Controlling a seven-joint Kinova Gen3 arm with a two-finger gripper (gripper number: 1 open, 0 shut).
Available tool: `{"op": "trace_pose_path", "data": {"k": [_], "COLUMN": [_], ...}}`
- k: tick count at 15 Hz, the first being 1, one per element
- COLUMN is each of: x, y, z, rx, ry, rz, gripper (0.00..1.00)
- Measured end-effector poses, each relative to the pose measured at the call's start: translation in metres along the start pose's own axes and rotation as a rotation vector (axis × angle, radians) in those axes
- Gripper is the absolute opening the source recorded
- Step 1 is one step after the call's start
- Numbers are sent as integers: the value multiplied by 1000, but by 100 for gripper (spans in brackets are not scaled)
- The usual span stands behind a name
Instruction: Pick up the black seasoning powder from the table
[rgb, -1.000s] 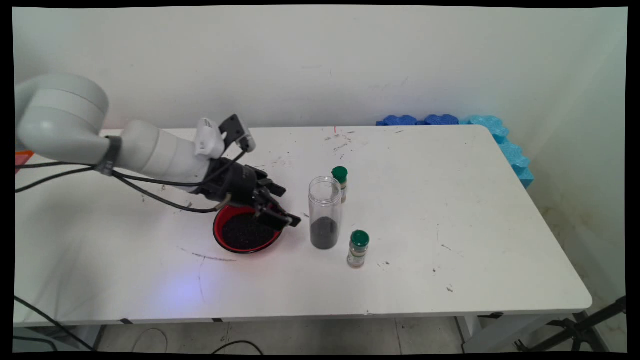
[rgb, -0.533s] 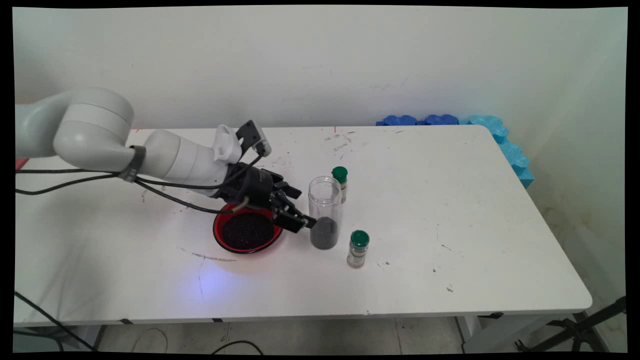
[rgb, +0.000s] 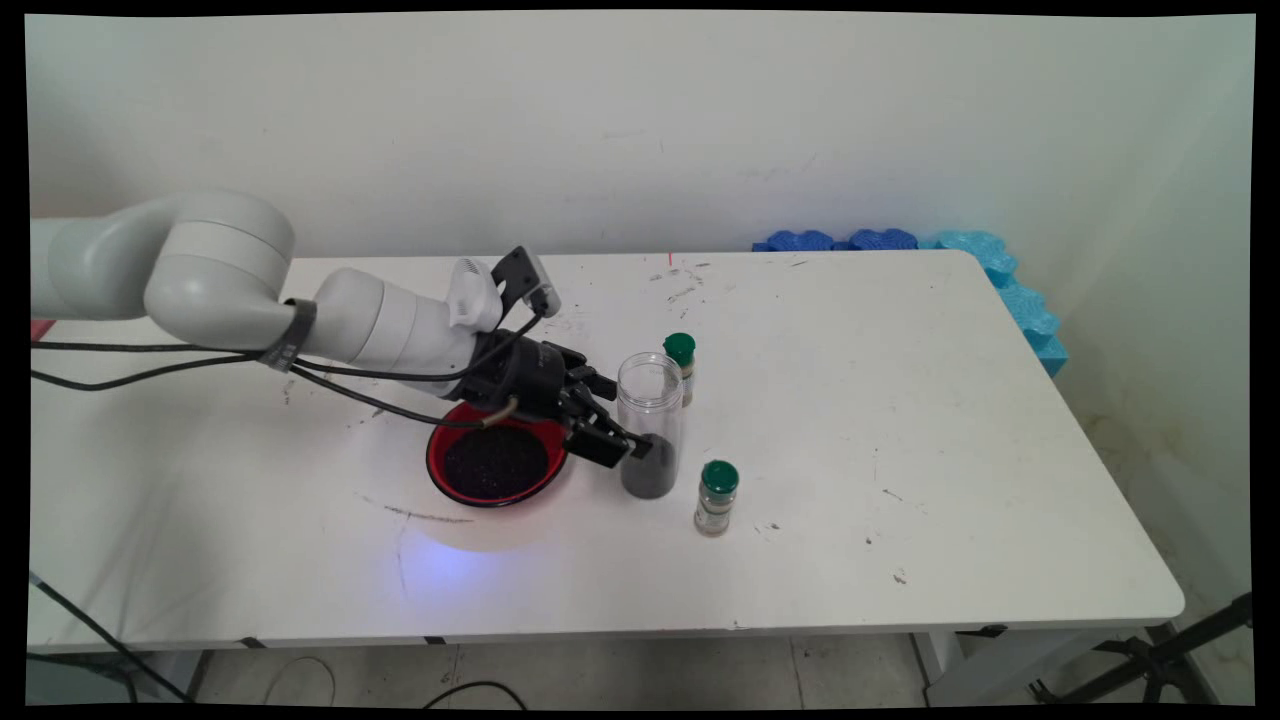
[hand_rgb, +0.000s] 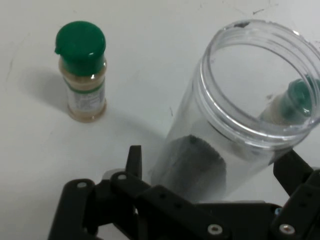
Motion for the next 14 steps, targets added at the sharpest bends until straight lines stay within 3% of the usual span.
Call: {"op": "trace_pose_path", "data": {"k": [14], "x": [5], "y": [-5], "z": [13], "rx": [-25], "ry": [26], "rz": [34], "gripper": [100]}}
